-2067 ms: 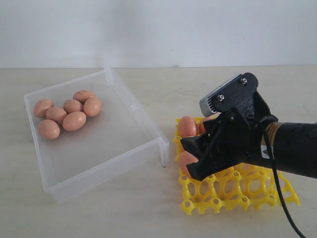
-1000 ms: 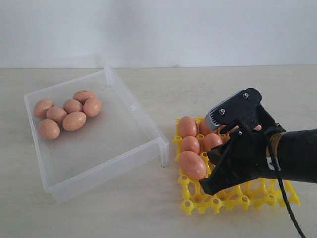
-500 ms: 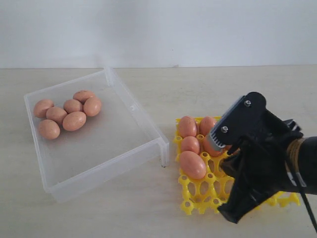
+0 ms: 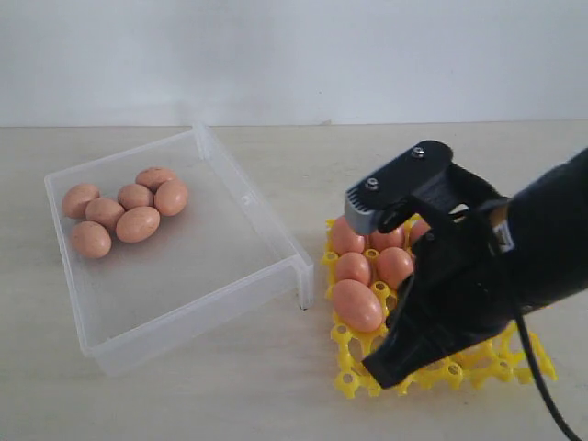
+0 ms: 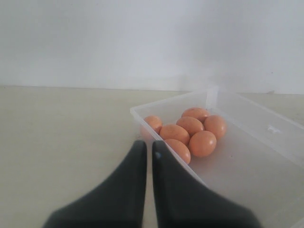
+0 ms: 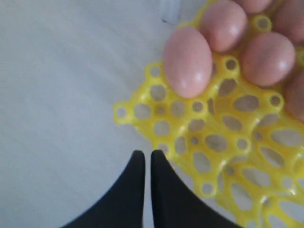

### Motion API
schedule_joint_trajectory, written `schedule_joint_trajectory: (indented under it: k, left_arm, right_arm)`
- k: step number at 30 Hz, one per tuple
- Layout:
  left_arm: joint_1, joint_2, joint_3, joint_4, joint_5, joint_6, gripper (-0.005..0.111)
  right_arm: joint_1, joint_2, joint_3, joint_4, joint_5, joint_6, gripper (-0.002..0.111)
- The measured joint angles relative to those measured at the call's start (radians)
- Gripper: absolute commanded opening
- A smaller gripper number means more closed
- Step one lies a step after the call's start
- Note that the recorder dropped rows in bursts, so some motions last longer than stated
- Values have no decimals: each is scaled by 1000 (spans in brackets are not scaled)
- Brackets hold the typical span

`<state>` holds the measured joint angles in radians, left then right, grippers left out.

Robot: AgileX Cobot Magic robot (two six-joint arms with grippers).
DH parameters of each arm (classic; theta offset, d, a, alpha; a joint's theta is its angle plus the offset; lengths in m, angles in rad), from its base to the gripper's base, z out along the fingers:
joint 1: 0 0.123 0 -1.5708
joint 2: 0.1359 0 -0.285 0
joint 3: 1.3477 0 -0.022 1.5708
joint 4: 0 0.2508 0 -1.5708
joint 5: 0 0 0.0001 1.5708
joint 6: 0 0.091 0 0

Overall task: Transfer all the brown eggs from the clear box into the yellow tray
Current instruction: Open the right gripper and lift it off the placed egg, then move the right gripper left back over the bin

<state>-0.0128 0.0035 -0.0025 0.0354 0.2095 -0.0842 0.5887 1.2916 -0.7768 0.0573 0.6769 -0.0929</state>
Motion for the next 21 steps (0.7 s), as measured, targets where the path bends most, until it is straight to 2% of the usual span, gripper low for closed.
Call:
schedule_joint_trajectory:
  k: [9, 17, 21]
  left_arm:
    - [0, 0, 0, 0, 0, 0, 4]
    - [0, 0, 0, 0, 0, 0, 4]
    - [0, 0, 0, 0, 0, 0, 4]
  right_arm:
    - [0, 223, -105, 44, -48, -81, 0]
    - [0, 300, -108, -159, -87, 93, 0]
    - [0, 356, -108, -187, -127, 117, 0]
